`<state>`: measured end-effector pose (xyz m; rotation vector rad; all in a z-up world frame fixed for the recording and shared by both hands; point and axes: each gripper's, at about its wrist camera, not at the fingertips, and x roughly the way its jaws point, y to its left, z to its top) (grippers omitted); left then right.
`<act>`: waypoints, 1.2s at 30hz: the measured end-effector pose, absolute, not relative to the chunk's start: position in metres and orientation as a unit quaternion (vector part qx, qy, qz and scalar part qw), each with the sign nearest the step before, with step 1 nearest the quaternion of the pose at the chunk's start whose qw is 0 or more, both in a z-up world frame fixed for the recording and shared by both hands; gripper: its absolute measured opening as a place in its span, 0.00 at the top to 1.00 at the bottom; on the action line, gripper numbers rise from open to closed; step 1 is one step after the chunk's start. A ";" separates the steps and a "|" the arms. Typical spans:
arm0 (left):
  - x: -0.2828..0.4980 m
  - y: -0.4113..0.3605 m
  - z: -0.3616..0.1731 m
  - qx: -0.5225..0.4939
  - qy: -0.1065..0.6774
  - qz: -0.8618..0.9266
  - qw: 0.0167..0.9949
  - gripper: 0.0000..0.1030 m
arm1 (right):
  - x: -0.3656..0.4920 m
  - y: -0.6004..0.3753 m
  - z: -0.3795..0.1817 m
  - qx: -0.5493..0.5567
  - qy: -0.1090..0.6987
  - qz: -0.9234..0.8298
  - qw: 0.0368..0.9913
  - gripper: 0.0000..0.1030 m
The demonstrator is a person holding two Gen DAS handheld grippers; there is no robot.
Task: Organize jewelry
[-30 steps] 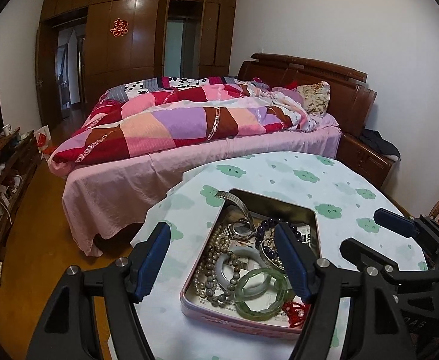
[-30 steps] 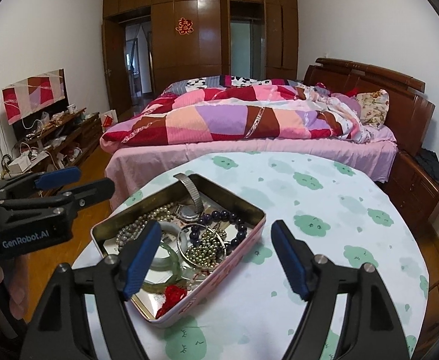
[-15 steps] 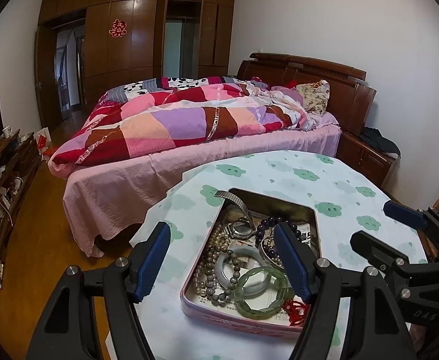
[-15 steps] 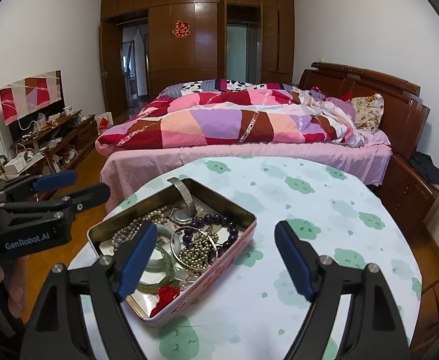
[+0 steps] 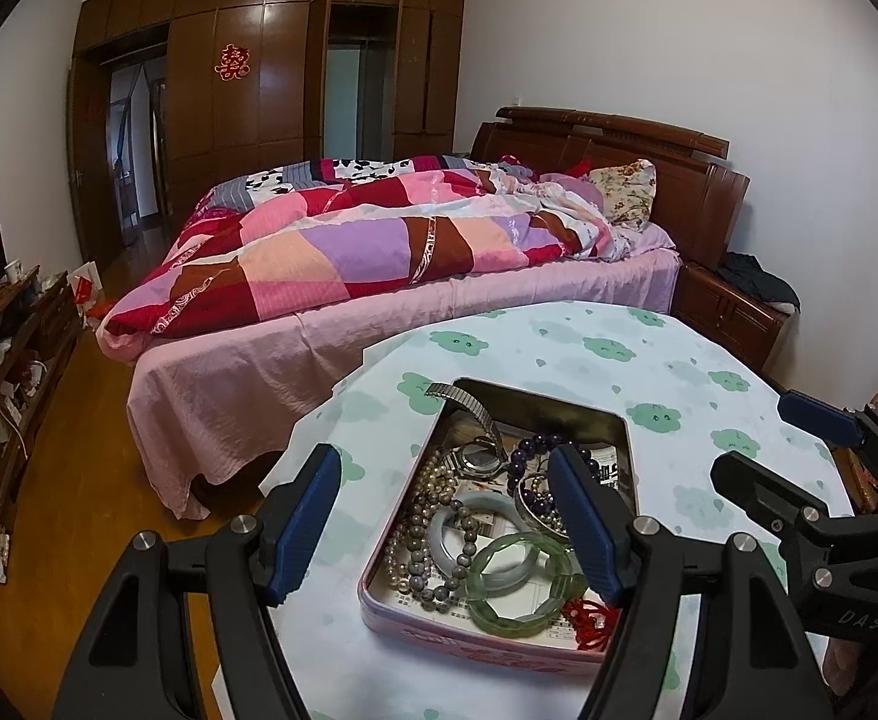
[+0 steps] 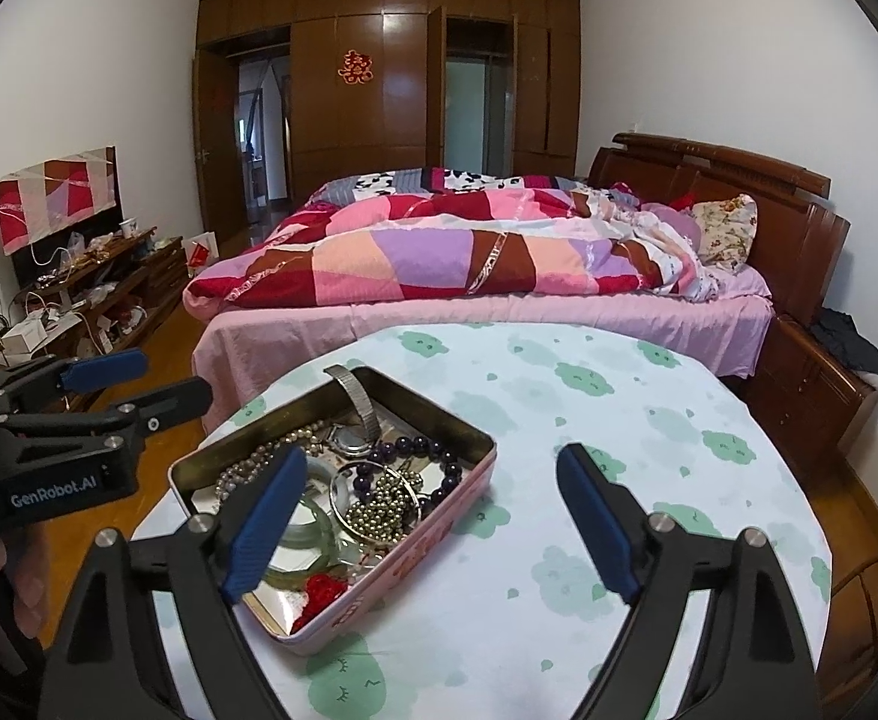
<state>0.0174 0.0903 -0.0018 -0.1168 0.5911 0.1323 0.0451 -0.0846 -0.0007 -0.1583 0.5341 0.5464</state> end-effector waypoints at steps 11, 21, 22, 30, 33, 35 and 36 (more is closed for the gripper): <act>0.016 0.088 -0.003 -0.052 0.291 0.062 0.953 0.31 | 0.046 -0.088 -0.004 -0.073 0.263 0.263 0.925 0.14; 0.016 0.088 -0.004 -0.048 0.294 0.062 0.953 0.31 | 0.048 -0.094 -0.002 -0.068 0.263 0.258 0.927 0.13; 0.017 0.087 -0.005 -0.047 0.295 0.063 0.952 0.31 | 0.048 -0.094 -0.001 -0.068 0.262 0.257 0.928 0.13; 0.019 0.086 -0.004 -0.055 0.295 0.054 0.952 0.30 | 0.048 -0.096 -0.001 -0.067 0.262 0.255 0.928 0.13; 0.019 0.084 -0.003 -0.049 0.295 0.059 0.953 0.19 | 0.048 -0.096 -0.001 -0.068 0.262 0.255 0.928 0.13; 0.019 0.082 -0.002 -0.045 0.290 0.067 0.954 0.17 | 0.049 -0.096 -0.001 -0.067 0.262 0.255 0.928 0.13; 0.019 0.082 -0.002 -0.044 0.289 0.070 0.954 0.16 | 0.049 -0.096 -0.001 -0.067 0.262 0.255 0.928 0.13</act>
